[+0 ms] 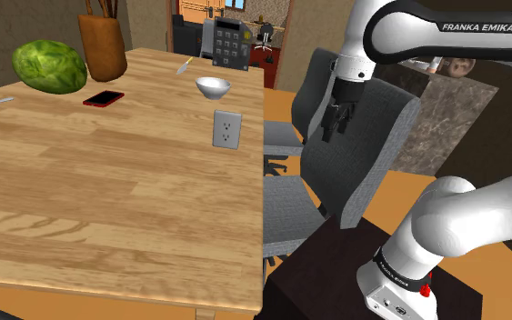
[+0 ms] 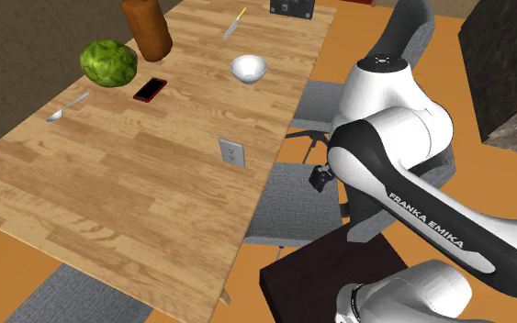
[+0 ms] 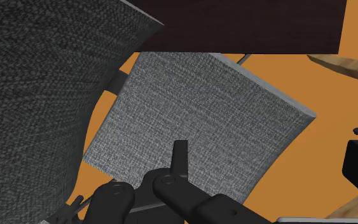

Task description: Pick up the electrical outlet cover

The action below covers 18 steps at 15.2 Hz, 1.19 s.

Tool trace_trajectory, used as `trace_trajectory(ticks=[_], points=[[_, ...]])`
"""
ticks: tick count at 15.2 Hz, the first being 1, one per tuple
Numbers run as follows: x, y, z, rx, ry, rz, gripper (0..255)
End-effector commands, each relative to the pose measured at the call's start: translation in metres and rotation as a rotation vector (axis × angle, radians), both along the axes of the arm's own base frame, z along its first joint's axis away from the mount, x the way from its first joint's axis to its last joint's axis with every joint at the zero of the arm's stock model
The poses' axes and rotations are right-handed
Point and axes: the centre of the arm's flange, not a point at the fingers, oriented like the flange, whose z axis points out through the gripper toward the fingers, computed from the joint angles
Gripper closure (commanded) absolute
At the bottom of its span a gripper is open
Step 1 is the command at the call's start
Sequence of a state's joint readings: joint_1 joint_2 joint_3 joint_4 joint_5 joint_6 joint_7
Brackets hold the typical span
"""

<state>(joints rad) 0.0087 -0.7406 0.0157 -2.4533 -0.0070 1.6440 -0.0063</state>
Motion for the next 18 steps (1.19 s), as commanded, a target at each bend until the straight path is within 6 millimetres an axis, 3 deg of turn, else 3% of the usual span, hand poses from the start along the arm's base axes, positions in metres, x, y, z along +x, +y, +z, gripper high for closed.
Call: trace_trajectory(ticks=[1,18], points=[[0.000,0.000,0.000,0.000,0.000,0.000,0],[0.163,0.126,0.016,0.073,-0.094,0.112,0]])
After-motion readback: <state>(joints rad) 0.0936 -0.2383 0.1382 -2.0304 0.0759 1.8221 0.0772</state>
